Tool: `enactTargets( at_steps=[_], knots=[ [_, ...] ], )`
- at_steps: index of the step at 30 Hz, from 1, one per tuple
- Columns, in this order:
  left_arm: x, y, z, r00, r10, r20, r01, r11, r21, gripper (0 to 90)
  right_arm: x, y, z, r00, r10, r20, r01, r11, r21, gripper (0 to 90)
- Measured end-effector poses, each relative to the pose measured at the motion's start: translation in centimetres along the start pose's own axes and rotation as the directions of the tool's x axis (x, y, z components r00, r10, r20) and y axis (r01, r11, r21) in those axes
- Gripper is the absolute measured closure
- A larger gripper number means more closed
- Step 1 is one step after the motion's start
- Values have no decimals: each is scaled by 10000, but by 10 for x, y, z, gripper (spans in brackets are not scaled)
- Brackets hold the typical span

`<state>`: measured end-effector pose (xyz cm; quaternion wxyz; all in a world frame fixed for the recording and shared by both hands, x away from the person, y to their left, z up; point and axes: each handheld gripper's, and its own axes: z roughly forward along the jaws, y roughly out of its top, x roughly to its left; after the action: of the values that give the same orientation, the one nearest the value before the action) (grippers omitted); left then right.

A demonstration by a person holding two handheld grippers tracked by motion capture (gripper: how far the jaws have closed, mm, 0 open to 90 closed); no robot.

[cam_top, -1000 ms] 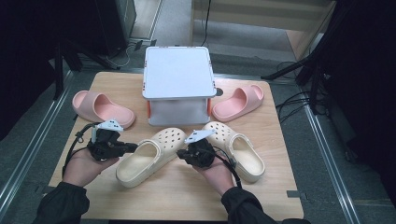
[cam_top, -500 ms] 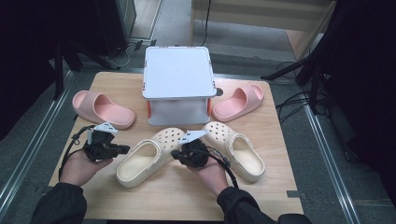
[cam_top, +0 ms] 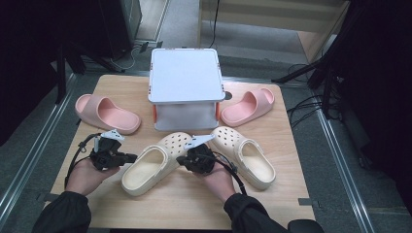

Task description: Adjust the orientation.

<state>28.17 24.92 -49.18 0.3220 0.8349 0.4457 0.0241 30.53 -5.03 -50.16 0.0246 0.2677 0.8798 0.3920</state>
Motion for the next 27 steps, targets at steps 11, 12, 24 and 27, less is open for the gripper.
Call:
enactTargets(
  at_steps=[11, 12, 24, 27],
  knots=[
    [-12, -5, 3, 9985, 37, 538, -39, 10000, 32, 894, -11, 0, -4, 9996, 285, 12, -285, 9996, 45, 899],
    [-13, -5, 4, 9982, 123, 587, -125, 9999, 39, 895, -12, 0, -4, 9995, 324, 43, -324, 9995, 32, 899],
    [-34, 1, 12, 9928, 609, 1034, -613, 9981, 2, 894, -22, 0, -8, 9974, 680, 218, -679, 9977, -45, 899],
    [-37, 2, 15, 9927, 605, 1040, -618, 9980, 96, 894, -24, 0, -8, 9970, 735, 250, -733, 9972, -113, 899]
  ],
)
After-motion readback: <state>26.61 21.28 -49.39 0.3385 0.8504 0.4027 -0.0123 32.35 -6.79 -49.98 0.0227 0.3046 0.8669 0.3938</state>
